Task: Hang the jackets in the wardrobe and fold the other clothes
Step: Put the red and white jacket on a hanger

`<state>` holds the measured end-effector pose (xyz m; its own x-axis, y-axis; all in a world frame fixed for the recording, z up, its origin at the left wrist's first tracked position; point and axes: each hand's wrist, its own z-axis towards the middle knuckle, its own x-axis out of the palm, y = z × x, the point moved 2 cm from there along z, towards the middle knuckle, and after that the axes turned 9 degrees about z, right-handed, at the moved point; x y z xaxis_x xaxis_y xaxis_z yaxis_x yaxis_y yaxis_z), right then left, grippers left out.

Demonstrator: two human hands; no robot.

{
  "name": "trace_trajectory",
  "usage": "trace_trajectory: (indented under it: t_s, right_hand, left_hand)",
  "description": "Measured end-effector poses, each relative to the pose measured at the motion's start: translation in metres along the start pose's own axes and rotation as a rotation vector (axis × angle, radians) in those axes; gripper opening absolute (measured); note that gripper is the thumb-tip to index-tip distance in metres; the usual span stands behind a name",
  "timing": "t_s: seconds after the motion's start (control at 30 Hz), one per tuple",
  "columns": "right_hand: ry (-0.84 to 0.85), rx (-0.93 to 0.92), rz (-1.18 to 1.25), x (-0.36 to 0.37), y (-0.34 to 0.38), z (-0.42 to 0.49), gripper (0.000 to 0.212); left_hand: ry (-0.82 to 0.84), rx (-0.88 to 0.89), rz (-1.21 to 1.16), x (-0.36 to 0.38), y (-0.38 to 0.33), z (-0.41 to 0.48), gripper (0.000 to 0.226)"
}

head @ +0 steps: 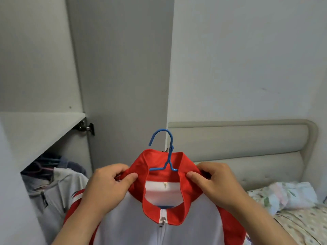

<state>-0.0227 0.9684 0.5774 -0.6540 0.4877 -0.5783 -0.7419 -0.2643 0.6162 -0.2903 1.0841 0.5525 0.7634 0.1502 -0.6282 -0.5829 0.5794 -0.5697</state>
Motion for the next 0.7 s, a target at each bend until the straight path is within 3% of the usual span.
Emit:
trace_trajectory:
  t_s: [0.17,0.4,0.53,0.7]
  right_hand:
    - [0.059,0.033,0.039,0.048,-0.012,0.035,0.032]
    - [0.184,0.025,0.138,0.103,-0.018,0.058,0.03]
    - [0.24,0.007,0.19,0.12,-0.02,0.072,0.032]
    - [0.257,-0.014,0.217,0.139,-0.024,0.079,0.033]
  left_hand:
    - [-0.058,-0.159,0.013,0.002,0.041,-0.004,0.034]
    - [-0.056,-0.326,0.04,-0.012,0.079,-0.016,0.021]
    - [-0.028,-0.369,0.09,-0.018,0.088,-0.02,0.033]
    - [-0.067,-0.396,0.21,-0.019,0.102,-0.017,0.026]
